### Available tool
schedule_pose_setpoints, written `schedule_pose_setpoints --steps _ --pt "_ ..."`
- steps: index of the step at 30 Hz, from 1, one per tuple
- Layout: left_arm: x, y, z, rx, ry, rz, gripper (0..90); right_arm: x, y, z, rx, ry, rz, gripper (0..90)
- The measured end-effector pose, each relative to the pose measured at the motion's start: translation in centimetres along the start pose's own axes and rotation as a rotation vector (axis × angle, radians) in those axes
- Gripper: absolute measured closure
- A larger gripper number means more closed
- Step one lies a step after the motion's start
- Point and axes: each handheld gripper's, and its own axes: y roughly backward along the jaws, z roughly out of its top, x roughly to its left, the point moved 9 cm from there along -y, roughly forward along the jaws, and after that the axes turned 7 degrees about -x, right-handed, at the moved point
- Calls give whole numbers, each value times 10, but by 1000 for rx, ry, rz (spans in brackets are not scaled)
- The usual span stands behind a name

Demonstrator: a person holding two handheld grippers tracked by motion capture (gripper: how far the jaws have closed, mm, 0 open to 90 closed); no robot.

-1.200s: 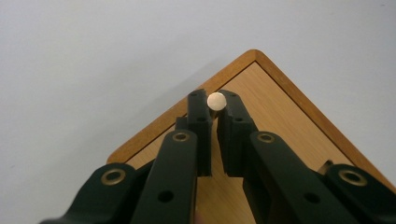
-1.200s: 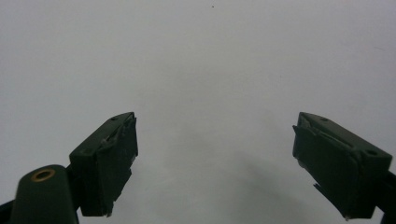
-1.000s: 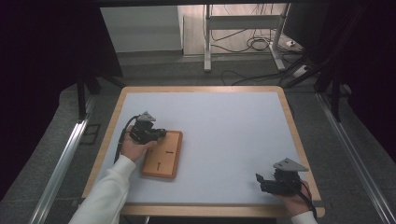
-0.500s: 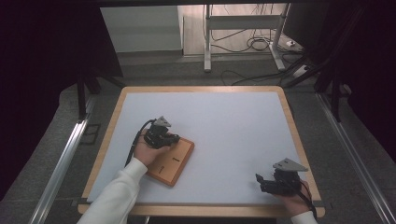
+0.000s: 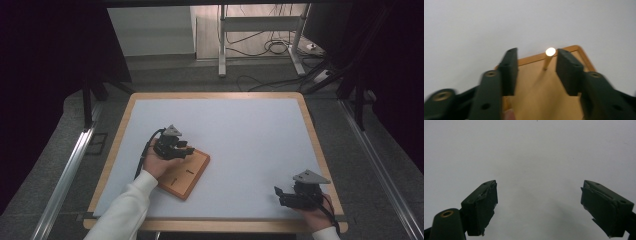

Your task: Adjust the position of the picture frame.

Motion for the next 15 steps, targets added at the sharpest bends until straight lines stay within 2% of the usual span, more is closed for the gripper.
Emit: schedule_pose_setpoints --steps 1,3,5,6,8,10,13,15 --pt "1 10 -2 -12 -2 4 428 0 0 0 0 -1 0 141" --pt "2 15 -4 -20 -9 6 395 1 0 0 1 0 -1 141" --pt "2 23 -7 -40 0 -3 381 1 0 0 2 0 -2 141" --pt "3 29 -13 -56 20 -20 362 2 0 0 2 2 -4 141" --pt "4 31 -18 -58 28 -29 358 2 0 0 3 1 -4 141" --pt "6 34 -26 -32 38 -31 359 3 -1 0 3 2 -6 142" --pt "11 44 -31 -31 37 -34 424 3 -1 0 4 8 -7 141" --pt "14 49 -34 -33 36 -38 511 3 -1 0 4 7 -8 141"
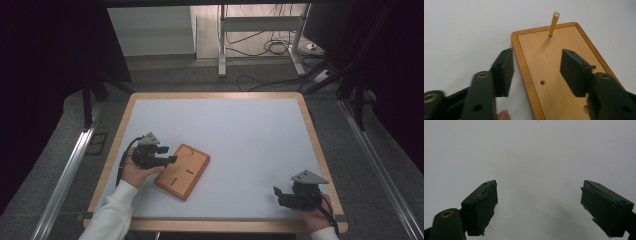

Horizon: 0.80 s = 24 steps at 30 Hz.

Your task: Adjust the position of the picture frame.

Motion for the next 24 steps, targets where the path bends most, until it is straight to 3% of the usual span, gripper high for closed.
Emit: schedule_pose_setpoints --steps 1,2,5,6,24 --pt "0 0 0 0 0 0 580 0 0 0 0 -1 -1 141" --pt "1 2 -2 2 0 -1 580 0 0 0 0 -1 -1 141" --pt "7 8 -11 33 -3 20 863 -1 0 -1 0 2 1 141" --pt "7 9 -13 40 -1 21 892 -1 0 -1 0 3 1 141" --pt "5 28 -57 134 -15 2 900 0 -1 -2 5 12 -1 140"
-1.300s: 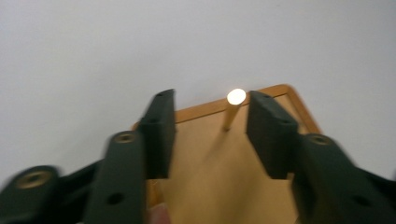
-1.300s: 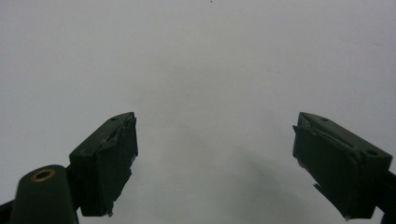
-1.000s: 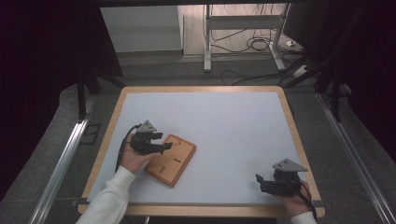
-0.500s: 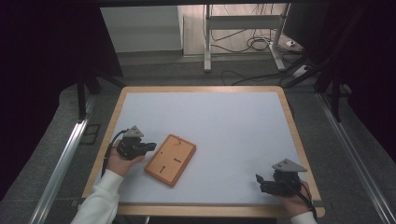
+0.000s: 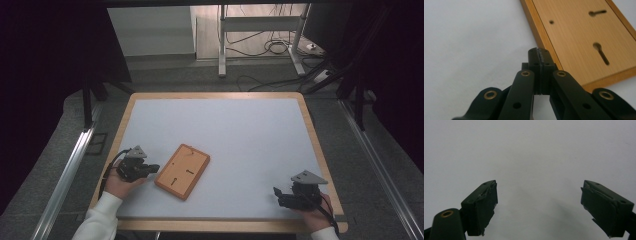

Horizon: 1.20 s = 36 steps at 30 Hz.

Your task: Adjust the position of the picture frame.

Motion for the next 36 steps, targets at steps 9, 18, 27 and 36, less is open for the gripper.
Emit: schedule_pose_setpoints --steps 9,18,27,36 --pt "-7 -2 -13 42 -4 -11 900 0 0 0 1 -2 -1 140" --pt "-7 -1 -16 39 8 -14 900 -2 0 0 1 -1 -4 140" --pt "-7 -1 -16 39 10 -7 900 -2 0 0 0 -1 -3 140" --pt "-8 -1 -15 33 15 -10 900 -3 0 0 2 -5 -6 139"
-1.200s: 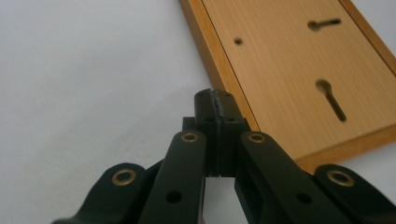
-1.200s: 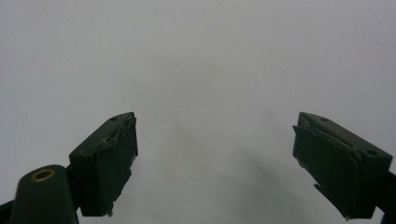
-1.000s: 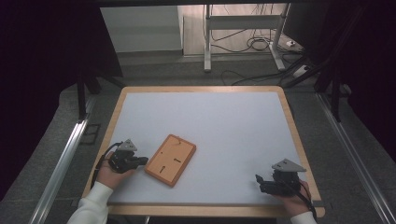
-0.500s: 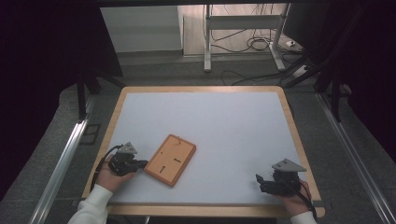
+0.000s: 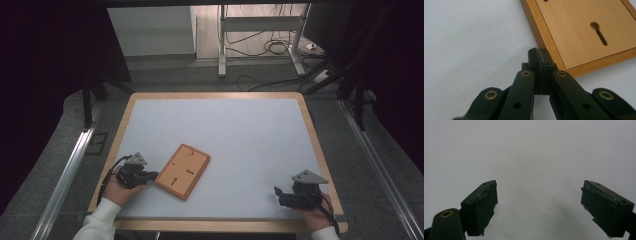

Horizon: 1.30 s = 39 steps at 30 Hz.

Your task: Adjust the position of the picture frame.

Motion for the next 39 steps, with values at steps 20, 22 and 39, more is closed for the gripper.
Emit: schedule_pose_setpoints --steps 20,22,39 --pt "-17 -6 2 14 -28 -42 900 2 -2 -1 8 9 5 139" --pt "-21 -6 2 20 -41 -51 900 2 -2 -1 9 10 5 139" --pt "-52 -18 10 41 -105 -101 900 4 -3 -2 13 13 13 137"
